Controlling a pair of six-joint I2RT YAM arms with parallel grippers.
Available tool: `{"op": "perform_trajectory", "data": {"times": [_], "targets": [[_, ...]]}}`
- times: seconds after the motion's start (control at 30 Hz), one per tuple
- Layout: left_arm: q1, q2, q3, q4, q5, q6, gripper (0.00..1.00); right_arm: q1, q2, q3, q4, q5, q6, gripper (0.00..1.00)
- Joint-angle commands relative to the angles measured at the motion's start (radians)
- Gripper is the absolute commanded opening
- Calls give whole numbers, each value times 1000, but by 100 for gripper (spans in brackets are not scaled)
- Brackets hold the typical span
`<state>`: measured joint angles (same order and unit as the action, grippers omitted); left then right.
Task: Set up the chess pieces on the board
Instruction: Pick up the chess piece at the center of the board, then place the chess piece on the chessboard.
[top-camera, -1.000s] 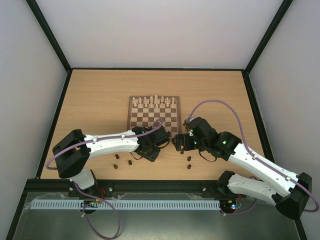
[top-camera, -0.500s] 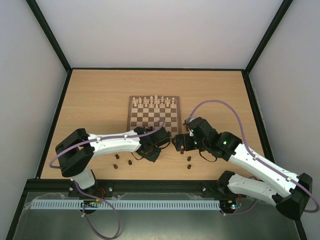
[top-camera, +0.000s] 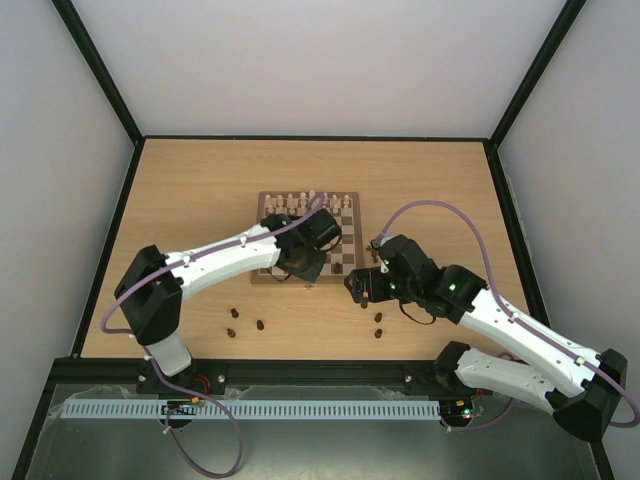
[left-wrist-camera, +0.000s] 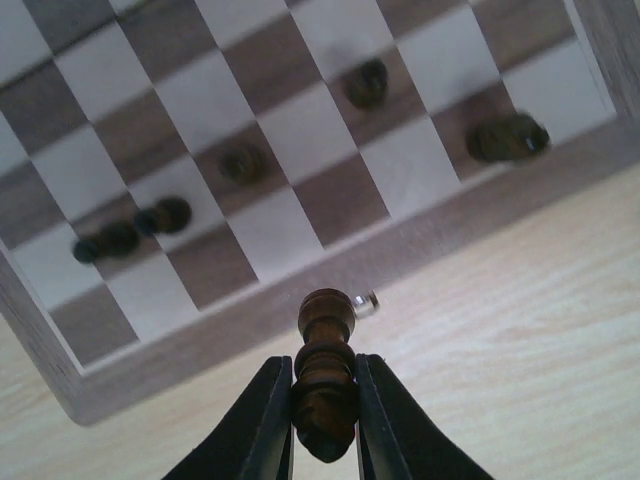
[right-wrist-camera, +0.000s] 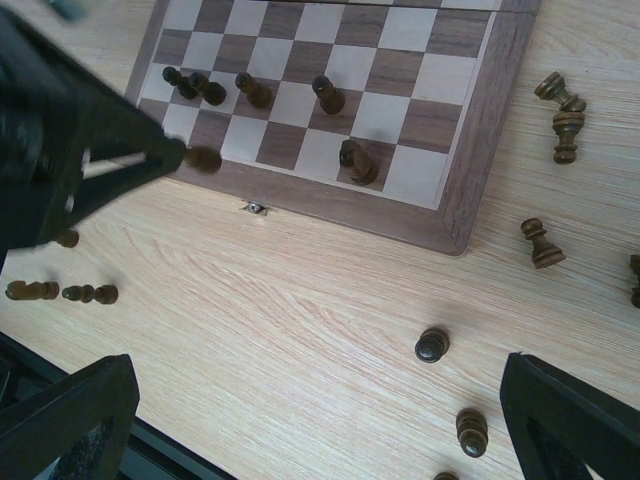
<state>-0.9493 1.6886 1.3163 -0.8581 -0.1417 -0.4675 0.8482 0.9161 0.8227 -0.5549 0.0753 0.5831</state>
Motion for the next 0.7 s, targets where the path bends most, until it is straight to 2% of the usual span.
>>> {"op": "perform_trajectory", "data": {"times": [0.0,0.23,0.67], "targets": [[52,67,64,-63,-13,84,9,0,-12,-11,-5,-4,-16,100],[79,143,90,-46,-10,112,9,1,-14,-11,-7,-5,-16,100],[101,161,90,-14,-6,118,9,2,-12,-12,-2,-12,-20,100]]}}
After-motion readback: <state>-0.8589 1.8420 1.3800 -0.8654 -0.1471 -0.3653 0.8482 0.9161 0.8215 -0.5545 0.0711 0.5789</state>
